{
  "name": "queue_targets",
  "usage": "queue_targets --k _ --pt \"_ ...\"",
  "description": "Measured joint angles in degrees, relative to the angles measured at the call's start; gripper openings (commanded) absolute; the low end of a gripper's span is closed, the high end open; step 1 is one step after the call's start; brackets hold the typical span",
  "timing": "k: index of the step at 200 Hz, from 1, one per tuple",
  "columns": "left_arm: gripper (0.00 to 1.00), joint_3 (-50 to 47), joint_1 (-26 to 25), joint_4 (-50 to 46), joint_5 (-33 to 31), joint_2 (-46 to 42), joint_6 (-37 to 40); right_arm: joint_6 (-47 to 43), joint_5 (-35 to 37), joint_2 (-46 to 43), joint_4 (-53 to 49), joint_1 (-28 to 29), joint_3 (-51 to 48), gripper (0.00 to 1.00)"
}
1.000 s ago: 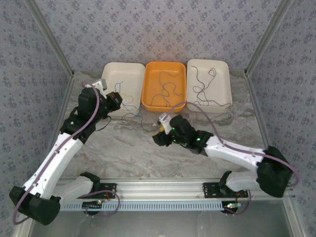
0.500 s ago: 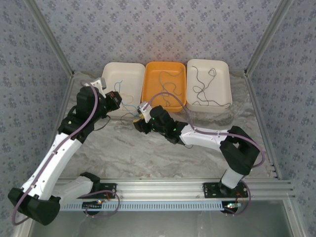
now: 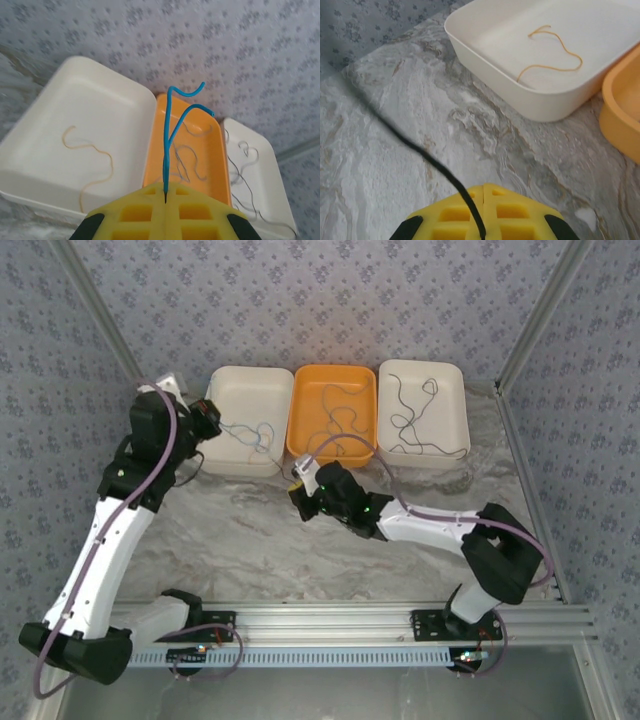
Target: Untangle the cables
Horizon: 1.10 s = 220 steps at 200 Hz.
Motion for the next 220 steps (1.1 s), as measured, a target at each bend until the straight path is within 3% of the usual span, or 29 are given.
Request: queue_targets --k 29,63,100,127,147,162,171,188,220 --pt "0.0 3.21 3.8 -1.84 -2.23 2.12 1.22 0.04 0.02 -6.14 -1.84 -0.87 -4.35 0.0" --pt "0.0 2.08 4.02 -5.22 -3.89 1.11 1.7 1.11 0.2 -13.18 -7.17 -5.4 -4.52 0.0" --pt "0.0 -15.1 -0.61 -4.98 -3.32 -5.29 -0.44 3.72 0.17 -16.59 -14.91 -9.66 1.84 0.0" --pt "0.01 -28.28 -5.95 -2.49 -2.03 -3.87 -3.56 5.09 0.55 -17.62 -20.41 -11.32 9.05 0.0" --pt "0.19 -33.48 -8.76 0.59 -1.57 -0.15 -5.33 6.27 1.55 -17.88 -24.96 -12.9 15.82 0.0" --pt "0.54 -34.38 -10.73 3.17 -1.25 4.11 -6.43 7.23 2.51 -18.03 -27.76 -14.45 21.05 0.0" --pt "0.66 -34.36 -11.85 4.92 -1.29 6.25 -6.95 7.82 3.02 -18.1 -29.44 -15.41 23.98 0.0" --pt "0.79 -34.25 -14.21 7.02 -1.86 9.2 -7.19 8.79 3.67 -18.1 -32.54 -17.4 29.49 0.0" --pt "0.84 -33.92 -18.03 8.35 -4.92 9.75 -7.87 9.73 4.57 -17.25 -38.97 -21.75 42.29 0.0"
